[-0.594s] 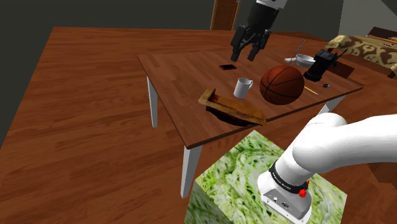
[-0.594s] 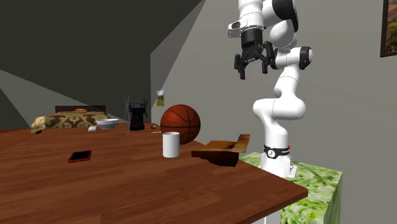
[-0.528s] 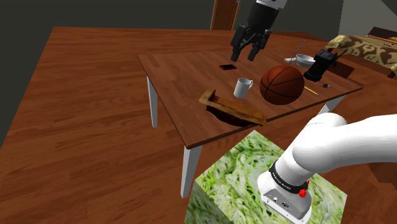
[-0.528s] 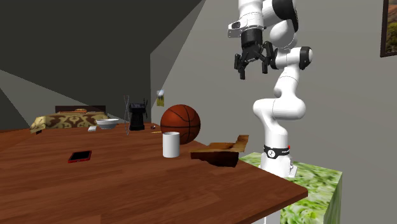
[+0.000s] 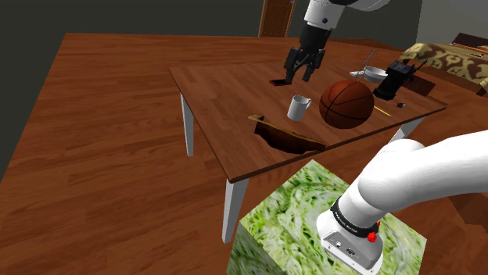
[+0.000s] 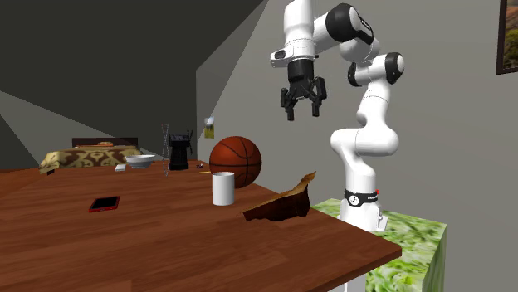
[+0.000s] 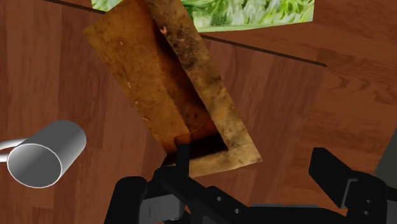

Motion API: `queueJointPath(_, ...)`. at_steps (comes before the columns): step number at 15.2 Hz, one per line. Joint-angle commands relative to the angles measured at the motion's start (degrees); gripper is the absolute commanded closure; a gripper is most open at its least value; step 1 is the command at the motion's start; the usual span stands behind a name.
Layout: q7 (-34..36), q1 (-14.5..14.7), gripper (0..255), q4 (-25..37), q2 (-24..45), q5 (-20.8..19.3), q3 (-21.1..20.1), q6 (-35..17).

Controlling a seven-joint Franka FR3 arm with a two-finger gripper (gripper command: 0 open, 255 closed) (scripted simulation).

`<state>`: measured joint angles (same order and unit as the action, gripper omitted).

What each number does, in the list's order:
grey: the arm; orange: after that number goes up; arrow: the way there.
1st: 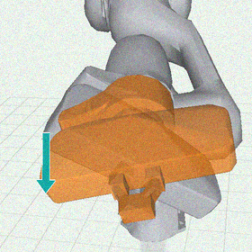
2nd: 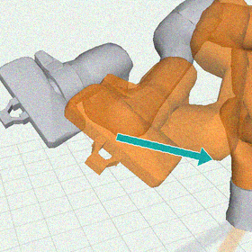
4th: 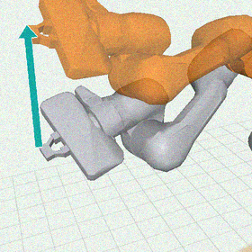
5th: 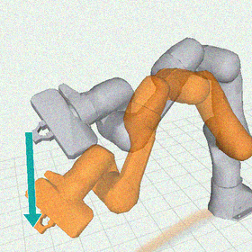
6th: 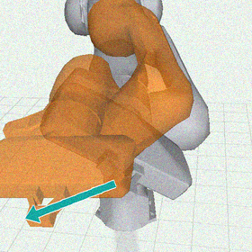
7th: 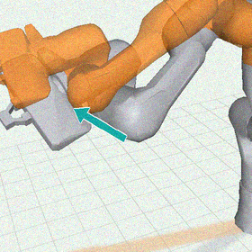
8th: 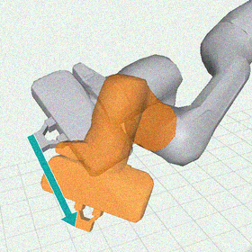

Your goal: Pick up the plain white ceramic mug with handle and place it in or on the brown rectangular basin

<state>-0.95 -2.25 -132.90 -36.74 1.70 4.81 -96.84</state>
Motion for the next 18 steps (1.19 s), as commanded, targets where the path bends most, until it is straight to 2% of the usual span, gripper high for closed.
queueJointPath(1,-2.17,-0.54,0,-0.62,2.33,-1.26,1.45,-2.02)
queueJointPath(9,-10.82,-2.77,0,1.57,14.72,-5.35,7.46,-8.89)
queueJointPath(18,-20.27,-5.18,0,8.94,31.75,-6.92,13.08,-15.42)
